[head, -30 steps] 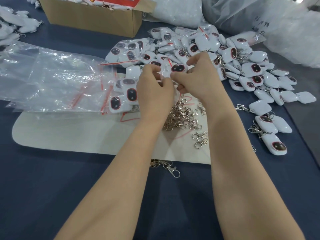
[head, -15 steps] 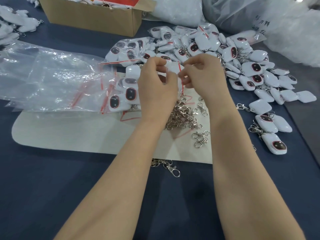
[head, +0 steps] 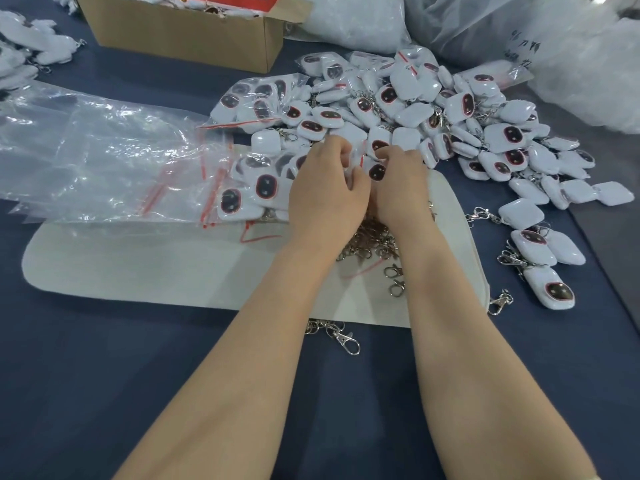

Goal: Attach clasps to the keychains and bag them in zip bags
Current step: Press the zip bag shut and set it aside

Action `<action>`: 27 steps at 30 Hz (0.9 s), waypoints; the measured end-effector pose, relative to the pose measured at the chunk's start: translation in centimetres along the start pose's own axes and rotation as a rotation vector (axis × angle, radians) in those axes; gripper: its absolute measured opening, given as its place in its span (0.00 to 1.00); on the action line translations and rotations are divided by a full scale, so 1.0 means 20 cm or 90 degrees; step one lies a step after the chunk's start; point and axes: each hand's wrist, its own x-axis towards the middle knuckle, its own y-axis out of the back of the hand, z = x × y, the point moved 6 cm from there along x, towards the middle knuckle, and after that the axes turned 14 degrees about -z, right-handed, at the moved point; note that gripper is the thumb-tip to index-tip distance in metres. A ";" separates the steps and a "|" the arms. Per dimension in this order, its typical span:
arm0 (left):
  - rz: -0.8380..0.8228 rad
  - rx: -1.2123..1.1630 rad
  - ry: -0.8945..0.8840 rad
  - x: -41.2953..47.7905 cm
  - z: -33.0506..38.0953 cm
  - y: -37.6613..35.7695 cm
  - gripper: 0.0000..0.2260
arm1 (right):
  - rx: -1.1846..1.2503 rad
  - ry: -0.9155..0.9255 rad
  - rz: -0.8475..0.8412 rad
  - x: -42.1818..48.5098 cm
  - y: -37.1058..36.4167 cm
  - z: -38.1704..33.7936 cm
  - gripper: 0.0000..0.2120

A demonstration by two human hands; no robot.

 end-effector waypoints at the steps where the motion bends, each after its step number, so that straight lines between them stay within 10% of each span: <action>1: -0.001 0.001 0.000 0.00 0.00 0.00 0.09 | 0.019 -0.019 0.015 0.00 0.01 0.01 0.23; 22: 0.006 0.034 -0.005 0.01 -0.03 -0.02 0.10 | 0.872 0.054 0.089 -0.02 0.03 0.04 0.03; 27: 0.010 0.050 -0.010 0.02 -0.02 -0.02 0.09 | 0.843 0.037 0.107 0.01 0.01 0.04 0.06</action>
